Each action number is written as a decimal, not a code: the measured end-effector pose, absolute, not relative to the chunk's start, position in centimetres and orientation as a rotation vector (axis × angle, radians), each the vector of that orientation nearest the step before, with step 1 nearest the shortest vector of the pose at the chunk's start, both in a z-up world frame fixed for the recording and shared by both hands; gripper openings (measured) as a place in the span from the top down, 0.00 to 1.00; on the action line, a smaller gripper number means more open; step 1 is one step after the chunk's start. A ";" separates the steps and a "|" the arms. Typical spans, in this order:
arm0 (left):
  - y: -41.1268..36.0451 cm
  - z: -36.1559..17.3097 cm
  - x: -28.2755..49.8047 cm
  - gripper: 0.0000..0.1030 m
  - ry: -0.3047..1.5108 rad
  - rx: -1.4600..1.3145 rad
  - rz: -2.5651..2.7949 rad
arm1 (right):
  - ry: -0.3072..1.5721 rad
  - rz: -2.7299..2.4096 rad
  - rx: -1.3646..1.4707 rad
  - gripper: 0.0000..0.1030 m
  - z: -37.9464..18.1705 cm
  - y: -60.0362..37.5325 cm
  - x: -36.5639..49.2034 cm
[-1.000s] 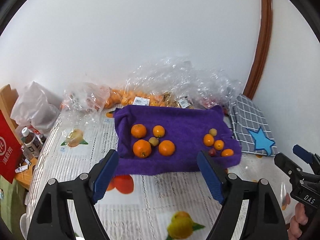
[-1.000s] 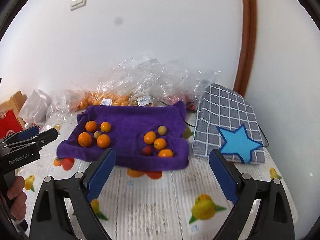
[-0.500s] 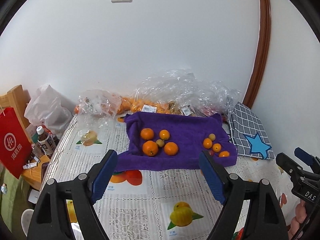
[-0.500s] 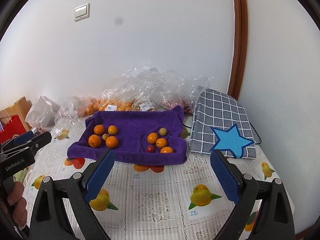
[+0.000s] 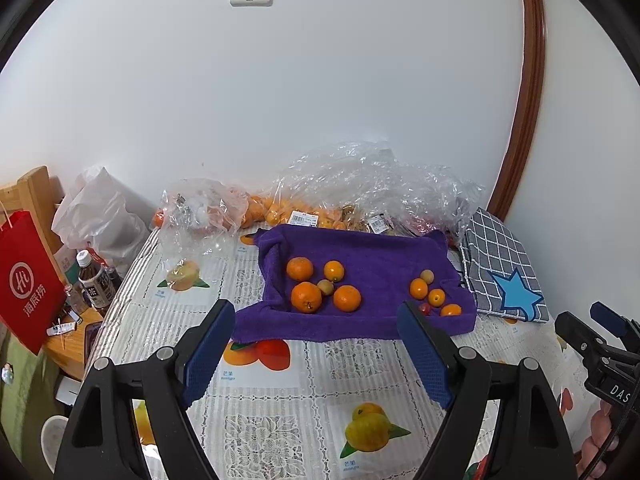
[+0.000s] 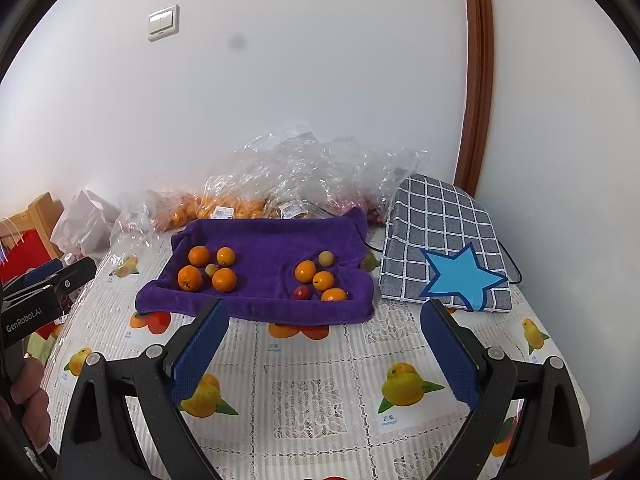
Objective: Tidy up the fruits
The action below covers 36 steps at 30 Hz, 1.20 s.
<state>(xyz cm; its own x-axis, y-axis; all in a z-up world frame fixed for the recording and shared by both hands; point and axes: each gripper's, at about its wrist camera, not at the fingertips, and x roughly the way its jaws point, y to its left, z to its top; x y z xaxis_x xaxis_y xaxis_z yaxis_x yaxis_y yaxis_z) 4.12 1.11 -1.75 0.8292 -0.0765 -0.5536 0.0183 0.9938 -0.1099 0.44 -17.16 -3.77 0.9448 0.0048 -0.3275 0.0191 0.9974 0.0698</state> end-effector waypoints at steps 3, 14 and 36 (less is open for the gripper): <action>0.9 -1.6 4.0 0.20 0.586 -0.097 -0.047 | 0.330 -0.007 0.074 0.07 -3.7 -17.3 0.3; 0.8 -1.5 3.8 0.20 0.583 -0.097 -0.044 | 0.326 -0.009 0.081 0.07 -3.7 -17.8 0.1; 0.7 -1.4 3.9 0.20 0.583 -0.094 -0.048 | 0.329 -0.009 0.084 0.07 -3.8 -18.0 0.0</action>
<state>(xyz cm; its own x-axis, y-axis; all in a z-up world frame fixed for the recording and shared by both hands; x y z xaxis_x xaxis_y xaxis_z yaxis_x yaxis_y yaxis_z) 3.88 0.67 -1.36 0.8338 -0.0723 -0.5473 0.0190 0.9946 -0.1025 0.04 -18.01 -3.75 0.9465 0.0051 -0.3227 0.0221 0.9965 0.0805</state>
